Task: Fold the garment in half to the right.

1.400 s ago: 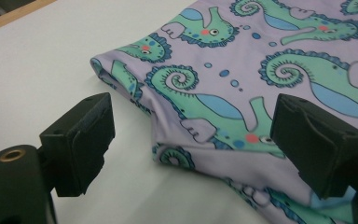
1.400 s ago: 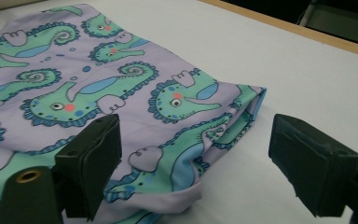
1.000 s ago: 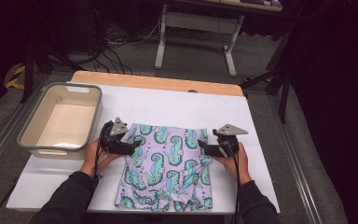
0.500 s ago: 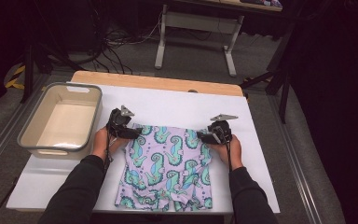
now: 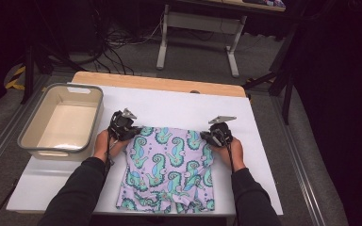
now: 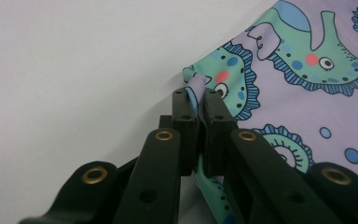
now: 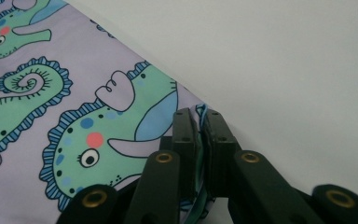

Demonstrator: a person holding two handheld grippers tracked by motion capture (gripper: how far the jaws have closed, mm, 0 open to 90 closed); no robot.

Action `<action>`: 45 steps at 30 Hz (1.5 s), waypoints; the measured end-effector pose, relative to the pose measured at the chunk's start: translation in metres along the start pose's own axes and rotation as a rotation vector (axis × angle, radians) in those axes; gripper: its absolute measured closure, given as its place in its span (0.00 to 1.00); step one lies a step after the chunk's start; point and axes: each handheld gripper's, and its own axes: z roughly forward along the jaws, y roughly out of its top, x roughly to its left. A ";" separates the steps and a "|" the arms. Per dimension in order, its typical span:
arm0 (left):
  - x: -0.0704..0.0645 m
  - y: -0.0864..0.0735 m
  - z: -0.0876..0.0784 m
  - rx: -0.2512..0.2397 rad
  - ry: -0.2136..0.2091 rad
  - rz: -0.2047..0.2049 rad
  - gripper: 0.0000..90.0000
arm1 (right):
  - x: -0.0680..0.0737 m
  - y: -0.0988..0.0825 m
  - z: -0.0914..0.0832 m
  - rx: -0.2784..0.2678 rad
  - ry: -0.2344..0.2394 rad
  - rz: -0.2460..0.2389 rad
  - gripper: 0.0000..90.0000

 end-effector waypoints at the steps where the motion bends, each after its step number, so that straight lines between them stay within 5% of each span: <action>1: -0.001 0.001 0.000 0.001 0.013 0.003 0.96 | 0.001 0.001 0.000 0.003 -0.006 -0.009 0.96; 10: 0.000 0.011 -0.004 -0.065 0.122 0.040 0.97 | 0.000 0.011 -0.005 -0.054 -0.097 -0.045 0.97; 18: 0.009 0.026 -0.001 -0.101 0.168 0.000 0.97 | -0.005 0.031 -0.003 -0.117 -0.180 -0.071 0.97; 32: 0.020 0.028 0.007 -0.131 0.224 -0.031 0.96 | -0.009 0.053 0.014 -0.137 -0.220 -0.085 0.97; 35: 0.017 0.029 0.007 -0.146 0.257 -0.032 0.87 | -0.007 0.053 0.018 -0.140 -0.221 -0.092 0.88; 39: 0.012 0.029 0.006 -0.138 0.255 -0.030 0.74 | -0.004 0.052 0.017 -0.120 -0.241 -0.102 0.69; 41: 0.009 0.029 0.003 -0.152 0.246 -0.034 0.68 | -0.002 0.049 0.012 -0.124 -0.246 -0.097 0.67; 45: -0.008 0.023 -0.009 -0.187 0.200 0.019 0.64 | 0.006 0.038 -0.006 -0.157 -0.208 -0.115 0.65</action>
